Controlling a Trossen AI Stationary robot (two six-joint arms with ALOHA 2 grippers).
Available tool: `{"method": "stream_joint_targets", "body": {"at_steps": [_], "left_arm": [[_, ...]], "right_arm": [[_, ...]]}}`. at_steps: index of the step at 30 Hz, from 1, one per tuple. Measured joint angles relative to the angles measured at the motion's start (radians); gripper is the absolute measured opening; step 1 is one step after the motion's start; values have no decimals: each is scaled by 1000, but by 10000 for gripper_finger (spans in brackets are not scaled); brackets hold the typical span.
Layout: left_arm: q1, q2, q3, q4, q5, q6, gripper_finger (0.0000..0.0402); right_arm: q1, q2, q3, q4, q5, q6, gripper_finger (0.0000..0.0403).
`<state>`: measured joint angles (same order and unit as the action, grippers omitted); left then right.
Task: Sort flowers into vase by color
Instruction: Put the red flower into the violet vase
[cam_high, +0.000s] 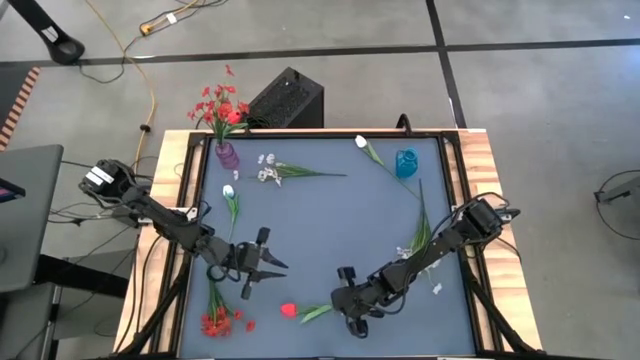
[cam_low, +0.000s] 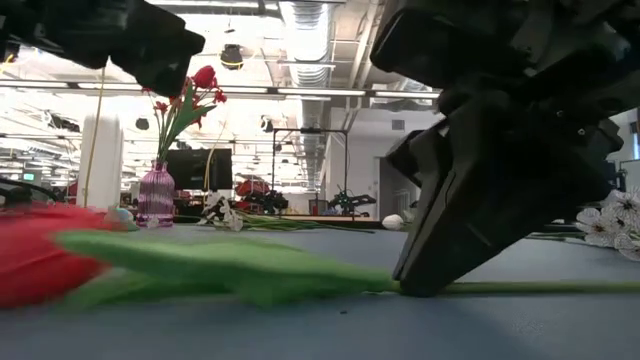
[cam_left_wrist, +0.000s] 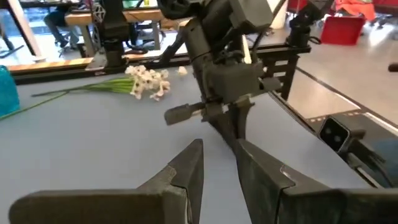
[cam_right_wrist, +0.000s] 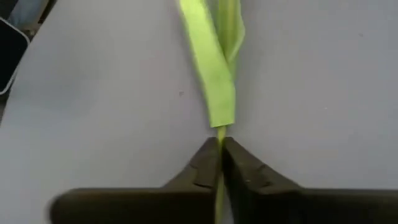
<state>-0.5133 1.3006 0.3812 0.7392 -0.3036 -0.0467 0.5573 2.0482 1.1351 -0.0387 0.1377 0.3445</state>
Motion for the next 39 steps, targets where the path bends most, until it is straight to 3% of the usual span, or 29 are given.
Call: {"method": "stream_joint_targets", "body": {"at_steps": [2, 5, 13, 17, 22, 25, 30, 34, 39], "left_arm": [[1, 1, -7, 22, -30, 0, 83], [3, 0, -7, 23, -67, 4, 83], [56, 0, -7, 19, -41, 11, 83], [92, 6, -23, 40, -29, 17, 83], [158, 22, -60, 139, 22, -27, 83], [183, 44, -64, 264, 78, -22, 83], [190, 107, -27, 473, 61, 19, 83], [190, 165, 32, 481, -43, 66, 83], [196, 216, 96, 480, -62, 98, 83]], "right_arm": [[0, -12, -1, -2, 0, -28, 18], [0, -39, -3, -1, 6, -68, 22], [5, -182, -58, 28, 41, -241, 18], [-5, -270, -245, 284, 61, -305, 18], [-69, -373, -485, 879, 73, -397, 18], [-129, -380, -553, 1098, 72, -402, 18], [-237, -359, -528, 1223, 61, -372, 18], [-291, -328, -461, 1246, -19, -372, 18], [-320, -326, -424, 1208, -31, -364, 18]]}}
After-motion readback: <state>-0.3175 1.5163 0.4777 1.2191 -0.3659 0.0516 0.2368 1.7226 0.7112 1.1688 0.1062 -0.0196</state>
